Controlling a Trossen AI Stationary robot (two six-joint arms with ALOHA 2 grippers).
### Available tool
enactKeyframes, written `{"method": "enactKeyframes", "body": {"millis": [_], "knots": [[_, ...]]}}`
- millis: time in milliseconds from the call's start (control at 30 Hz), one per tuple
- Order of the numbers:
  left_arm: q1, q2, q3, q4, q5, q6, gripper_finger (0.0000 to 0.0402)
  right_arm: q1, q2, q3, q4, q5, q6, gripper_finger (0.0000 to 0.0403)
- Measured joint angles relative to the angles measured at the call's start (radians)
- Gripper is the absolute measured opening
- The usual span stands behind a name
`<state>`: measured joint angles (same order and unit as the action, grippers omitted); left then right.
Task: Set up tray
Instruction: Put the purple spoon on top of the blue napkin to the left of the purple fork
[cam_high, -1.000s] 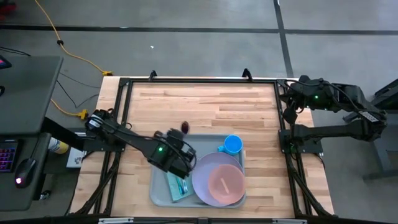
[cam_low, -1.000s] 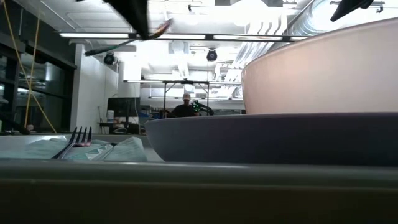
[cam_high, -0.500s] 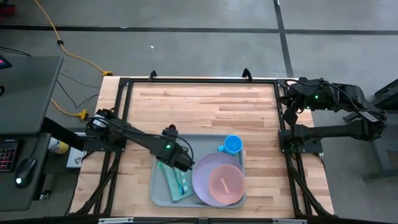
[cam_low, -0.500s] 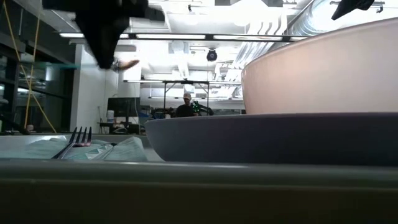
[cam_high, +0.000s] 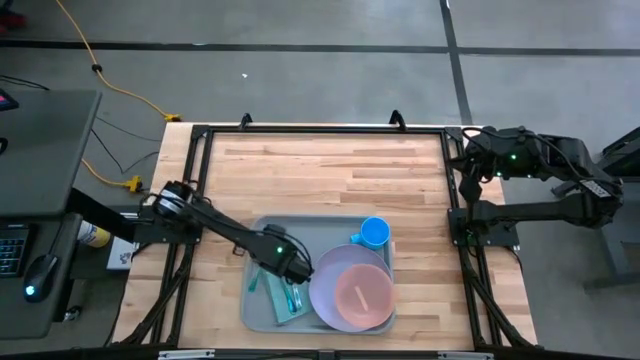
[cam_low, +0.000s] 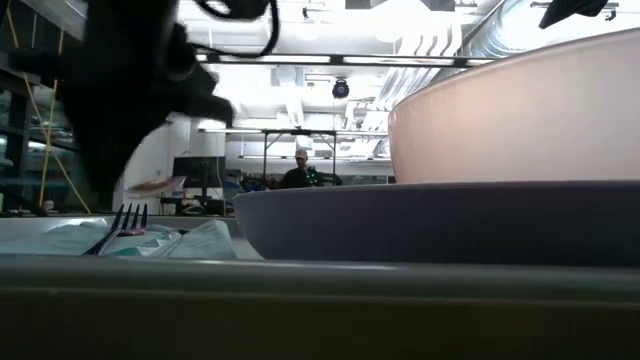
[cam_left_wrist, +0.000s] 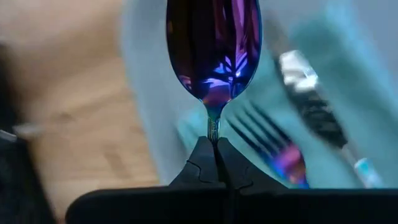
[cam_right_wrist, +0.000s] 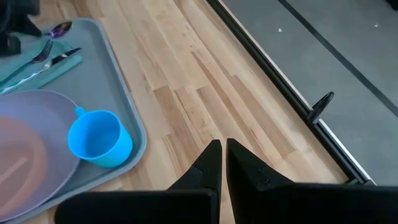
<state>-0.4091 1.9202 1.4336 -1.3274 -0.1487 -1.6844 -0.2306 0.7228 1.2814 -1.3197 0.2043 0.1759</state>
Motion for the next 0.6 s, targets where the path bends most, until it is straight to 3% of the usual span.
{"method": "enactKeyframes", "body": {"millis": [300,600], "knots": [[-0.075,0.066,-0.009,0.091,0.160,-0.014,0.0012,0.000,-0.007,0.000,-0.002,-0.013,0.007,0.0000],[-0.078,0.080,0.002,0.079,0.208,-0.022,0.0012,0.000,-0.004,0.000,-0.002,-0.013,0.003,0.0000]]}}
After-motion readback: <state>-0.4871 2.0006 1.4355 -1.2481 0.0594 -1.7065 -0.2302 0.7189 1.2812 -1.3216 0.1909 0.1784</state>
